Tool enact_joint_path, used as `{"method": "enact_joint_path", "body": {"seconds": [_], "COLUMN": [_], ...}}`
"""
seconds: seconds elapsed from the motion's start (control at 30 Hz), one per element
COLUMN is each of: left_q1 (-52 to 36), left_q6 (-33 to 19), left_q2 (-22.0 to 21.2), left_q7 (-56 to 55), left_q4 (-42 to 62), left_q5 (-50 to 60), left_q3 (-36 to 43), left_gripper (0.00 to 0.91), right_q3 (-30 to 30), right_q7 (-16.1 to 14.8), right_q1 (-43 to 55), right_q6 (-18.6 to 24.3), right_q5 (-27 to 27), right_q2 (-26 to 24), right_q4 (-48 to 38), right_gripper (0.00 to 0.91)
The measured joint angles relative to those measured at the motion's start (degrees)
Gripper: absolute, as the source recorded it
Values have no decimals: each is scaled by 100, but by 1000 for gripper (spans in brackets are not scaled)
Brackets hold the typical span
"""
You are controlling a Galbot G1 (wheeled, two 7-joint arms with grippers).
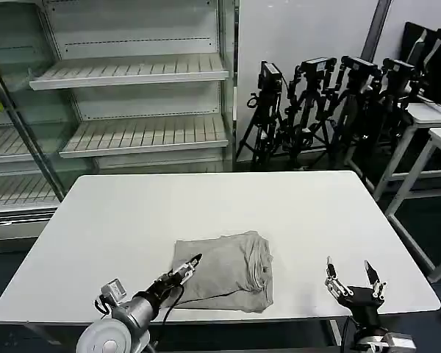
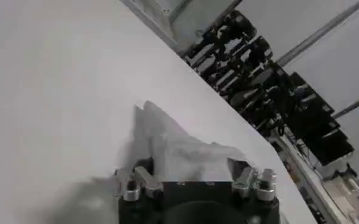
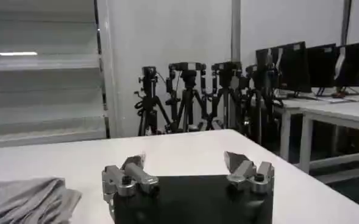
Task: Fold and organize the clothes.
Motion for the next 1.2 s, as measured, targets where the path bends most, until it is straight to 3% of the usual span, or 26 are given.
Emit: {"method": "enact_joint_path", "body": {"seconds": [0.83, 1.2], "left_q1": [152, 367], "left_q6": [-275, -79], "left_q2": [-325, 131], "left_q7": [-31, 18], "left_q4": [-162, -270], "left_q5": [-305, -848], "left_q3": [-209, -1187], "left_gripper": [40, 40], "right_q3": [73, 33], "right_q7": [-1, -8], "right_q1": [-239, -129], "right_q6": [15, 30], "right_q5": [-27, 64], "right_q2": [48, -16], "right_q4": [285, 268], "right_gripper": [907, 907]}}
